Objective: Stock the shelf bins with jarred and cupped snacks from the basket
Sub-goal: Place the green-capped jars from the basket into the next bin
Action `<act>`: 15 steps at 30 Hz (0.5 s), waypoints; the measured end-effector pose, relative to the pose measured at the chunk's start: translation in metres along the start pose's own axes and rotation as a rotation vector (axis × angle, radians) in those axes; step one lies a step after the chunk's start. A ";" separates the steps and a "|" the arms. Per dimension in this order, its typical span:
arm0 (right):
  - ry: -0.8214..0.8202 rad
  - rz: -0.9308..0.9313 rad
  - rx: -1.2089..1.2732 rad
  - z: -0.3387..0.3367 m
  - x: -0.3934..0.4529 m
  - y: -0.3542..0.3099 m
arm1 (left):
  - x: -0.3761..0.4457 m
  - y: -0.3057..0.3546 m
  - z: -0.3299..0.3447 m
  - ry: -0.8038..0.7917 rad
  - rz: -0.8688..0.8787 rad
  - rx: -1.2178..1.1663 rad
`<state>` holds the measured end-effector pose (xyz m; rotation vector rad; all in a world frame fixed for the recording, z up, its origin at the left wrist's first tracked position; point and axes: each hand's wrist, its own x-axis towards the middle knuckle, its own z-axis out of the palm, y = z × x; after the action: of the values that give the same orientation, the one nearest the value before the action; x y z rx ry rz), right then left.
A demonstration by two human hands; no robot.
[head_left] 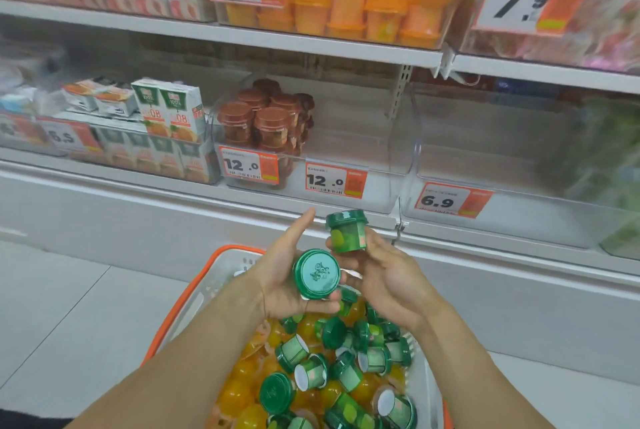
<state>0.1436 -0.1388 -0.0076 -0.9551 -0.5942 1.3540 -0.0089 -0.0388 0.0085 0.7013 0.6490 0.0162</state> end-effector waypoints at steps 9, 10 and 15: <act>0.211 -0.180 -0.318 0.008 0.001 -0.025 | -0.012 0.014 0.027 0.156 0.119 0.064; 0.264 -0.227 -0.409 0.012 0.001 -0.034 | -0.012 0.017 0.029 0.198 0.154 0.097; 0.255 -0.331 -0.891 0.039 0.003 -0.083 | -0.023 0.050 0.046 0.330 0.303 0.281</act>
<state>0.1559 -0.1229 0.0818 -1.6199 -1.1360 0.6232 0.0084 -0.0329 0.0776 1.0776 0.8642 0.3312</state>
